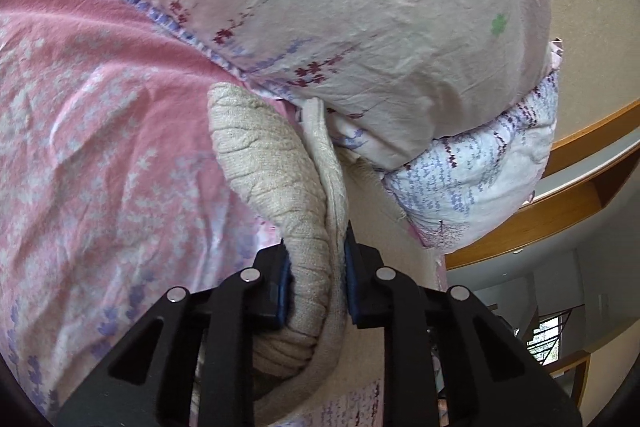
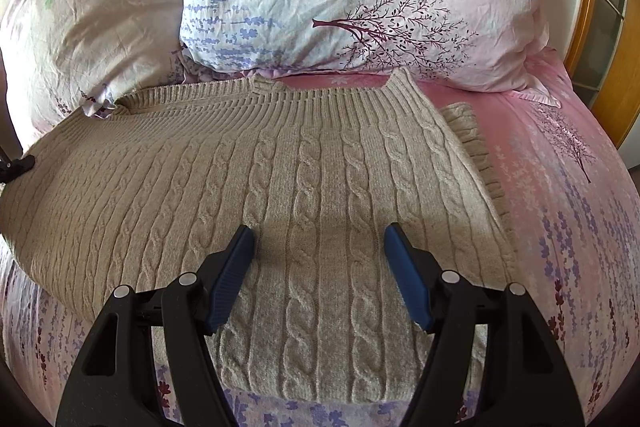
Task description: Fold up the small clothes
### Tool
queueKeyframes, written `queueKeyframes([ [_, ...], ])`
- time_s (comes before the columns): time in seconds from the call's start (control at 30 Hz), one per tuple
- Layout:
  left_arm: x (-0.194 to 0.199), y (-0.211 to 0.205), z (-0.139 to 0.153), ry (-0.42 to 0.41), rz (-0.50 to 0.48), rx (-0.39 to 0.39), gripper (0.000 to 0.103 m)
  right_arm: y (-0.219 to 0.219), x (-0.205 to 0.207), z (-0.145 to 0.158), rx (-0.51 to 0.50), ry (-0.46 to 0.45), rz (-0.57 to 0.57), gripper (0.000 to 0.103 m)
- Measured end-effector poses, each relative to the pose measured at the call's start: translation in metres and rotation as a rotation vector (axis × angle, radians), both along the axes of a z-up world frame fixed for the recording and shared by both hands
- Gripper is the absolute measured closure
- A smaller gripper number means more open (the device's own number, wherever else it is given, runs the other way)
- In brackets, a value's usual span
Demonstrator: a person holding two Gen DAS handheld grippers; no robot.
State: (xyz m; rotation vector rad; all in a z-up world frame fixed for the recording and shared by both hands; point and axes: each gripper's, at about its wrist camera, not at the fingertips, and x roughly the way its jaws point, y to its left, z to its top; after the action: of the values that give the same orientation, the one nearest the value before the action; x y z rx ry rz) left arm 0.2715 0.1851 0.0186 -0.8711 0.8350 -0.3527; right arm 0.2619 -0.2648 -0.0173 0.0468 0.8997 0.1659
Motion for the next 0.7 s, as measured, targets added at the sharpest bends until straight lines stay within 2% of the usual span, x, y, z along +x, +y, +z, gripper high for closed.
queueKeyframes([
  [0.33,0.006,-0.067,0.045,-0.119,-0.074,-0.092,0.084,0.0,-0.002,0.002,0.011,0.0,-0.002,0.034],
  [0.53,0.017,-0.126,0.065,-0.14,-0.157,-0.101,0.084,-0.028,-0.011,0.011,0.109,-0.021,-0.011,0.034],
  [0.7,0.03,-0.183,0.059,-0.13,-0.238,-0.119,0.084,-0.07,-0.02,0.018,0.228,-0.045,-0.049,0.034],
])
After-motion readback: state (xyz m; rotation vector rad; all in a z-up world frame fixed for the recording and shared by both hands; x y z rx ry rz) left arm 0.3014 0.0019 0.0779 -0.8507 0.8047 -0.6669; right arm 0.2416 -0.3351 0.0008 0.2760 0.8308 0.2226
